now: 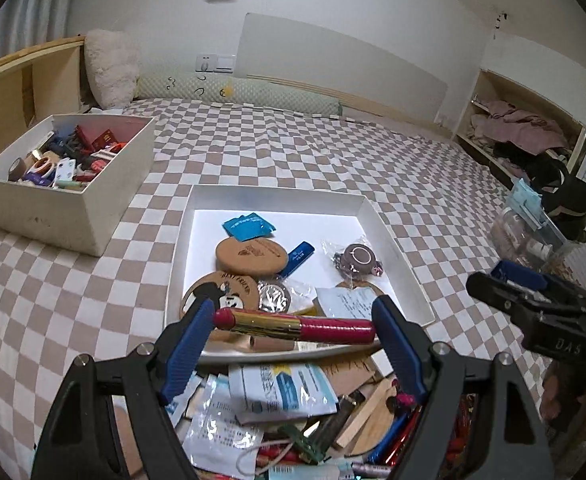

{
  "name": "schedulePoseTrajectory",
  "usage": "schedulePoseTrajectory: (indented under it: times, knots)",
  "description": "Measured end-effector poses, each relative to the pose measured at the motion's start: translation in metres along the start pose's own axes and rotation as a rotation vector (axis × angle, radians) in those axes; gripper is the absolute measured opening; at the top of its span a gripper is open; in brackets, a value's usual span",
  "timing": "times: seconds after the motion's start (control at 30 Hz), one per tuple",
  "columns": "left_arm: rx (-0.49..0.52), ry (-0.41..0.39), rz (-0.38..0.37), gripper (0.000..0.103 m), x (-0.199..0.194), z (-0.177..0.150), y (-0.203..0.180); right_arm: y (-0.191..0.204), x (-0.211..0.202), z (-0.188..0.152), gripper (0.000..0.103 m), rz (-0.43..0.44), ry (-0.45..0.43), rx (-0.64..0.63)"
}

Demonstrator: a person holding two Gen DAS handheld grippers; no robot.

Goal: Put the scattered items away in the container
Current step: 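Carry the red-gold lighter and blue lighter over the white tray with both tools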

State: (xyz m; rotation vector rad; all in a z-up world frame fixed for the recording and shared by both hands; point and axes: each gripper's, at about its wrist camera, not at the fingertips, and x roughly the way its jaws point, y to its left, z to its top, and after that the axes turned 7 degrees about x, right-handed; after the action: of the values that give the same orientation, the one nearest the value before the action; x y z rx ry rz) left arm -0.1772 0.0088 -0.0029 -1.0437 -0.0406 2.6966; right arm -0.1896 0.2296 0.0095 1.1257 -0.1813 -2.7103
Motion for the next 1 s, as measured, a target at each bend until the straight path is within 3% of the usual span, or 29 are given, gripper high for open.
schedulePoseTrajectory:
  times: [0.27, 0.7, 1.0]
  knots:
    - [-0.023, 0.027, -0.025, 0.081, 0.021, 0.022, 0.007, -0.004, 0.027, 0.025, 0.083, 0.009, 0.053, 0.013]
    - [-0.006, 0.068, 0.014, 0.081, 0.055, 0.048, 0.021, 0.002, 0.086, 0.051, 0.083, 0.009, 0.167, 0.025]
    - [-0.005, 0.111, 0.041, 0.081, 0.087, 0.051, 0.029, -0.011, 0.107, 0.041, 0.083, 0.0, 0.243, 0.049]
